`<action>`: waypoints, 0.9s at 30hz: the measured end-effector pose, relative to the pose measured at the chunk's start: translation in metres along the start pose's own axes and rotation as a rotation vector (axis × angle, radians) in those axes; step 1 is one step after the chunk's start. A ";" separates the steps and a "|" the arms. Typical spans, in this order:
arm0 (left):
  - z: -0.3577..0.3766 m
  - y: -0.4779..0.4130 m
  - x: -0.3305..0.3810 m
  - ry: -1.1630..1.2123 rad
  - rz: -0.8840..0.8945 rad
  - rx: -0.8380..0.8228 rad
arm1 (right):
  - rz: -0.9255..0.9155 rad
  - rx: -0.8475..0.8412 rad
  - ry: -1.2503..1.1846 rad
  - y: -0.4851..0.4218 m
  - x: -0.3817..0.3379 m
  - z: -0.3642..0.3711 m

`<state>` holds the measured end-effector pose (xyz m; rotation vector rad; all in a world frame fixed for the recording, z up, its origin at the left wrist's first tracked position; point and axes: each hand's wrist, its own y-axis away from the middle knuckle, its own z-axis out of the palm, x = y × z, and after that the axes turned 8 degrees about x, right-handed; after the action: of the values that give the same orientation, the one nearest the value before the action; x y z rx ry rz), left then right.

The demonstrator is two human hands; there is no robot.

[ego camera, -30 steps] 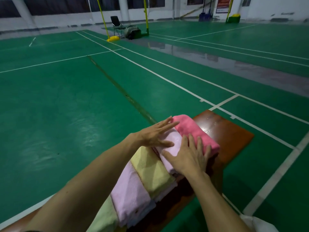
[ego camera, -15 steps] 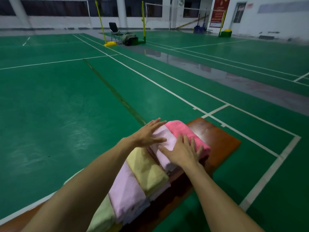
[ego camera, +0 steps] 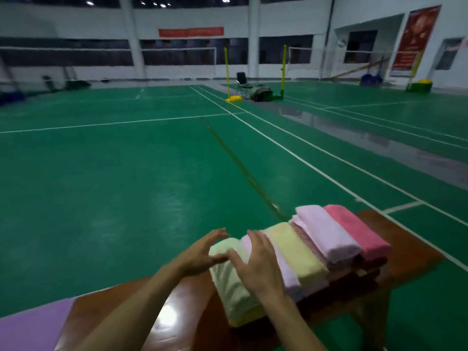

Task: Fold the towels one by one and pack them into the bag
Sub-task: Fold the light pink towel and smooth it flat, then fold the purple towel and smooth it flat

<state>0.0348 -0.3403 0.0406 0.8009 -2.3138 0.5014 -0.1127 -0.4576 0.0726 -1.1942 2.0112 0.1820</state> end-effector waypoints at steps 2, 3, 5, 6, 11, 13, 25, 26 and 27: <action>-0.018 0.049 -0.027 0.026 -0.091 0.053 | -0.040 -0.072 -0.069 0.024 -0.031 0.024; -0.027 0.072 -0.040 0.024 -0.123 0.064 | -0.045 -0.124 -0.093 0.034 -0.044 0.036; -0.046 0.117 -0.064 0.015 -0.186 0.093 | -0.050 -0.231 -0.120 0.051 -0.070 0.059; -0.055 0.135 -0.074 0.004 -0.215 0.122 | -0.058 -0.269 -0.125 0.057 -0.079 0.070; -0.085 0.224 -0.116 0.008 -0.319 0.271 | -0.143 -0.458 -0.062 0.091 -0.119 0.125; -0.089 0.255 -0.125 0.049 -0.381 0.320 | -0.140 -0.521 -0.036 0.106 -0.130 0.148; -0.101 0.319 -0.194 0.039 -0.564 0.438 | -0.056 -0.681 -0.166 0.153 -0.165 0.247; -0.100 0.319 -0.196 0.052 -0.576 0.450 | -0.049 -0.685 -0.165 0.153 -0.168 0.253; -0.098 0.321 -0.199 0.061 -0.585 0.475 | -0.035 -0.687 -0.168 0.155 -0.171 0.260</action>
<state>-0.0097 0.0318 -0.0671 1.5932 -1.7913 0.7941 -0.0503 -0.1310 -0.0298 -1.5566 1.8243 0.9822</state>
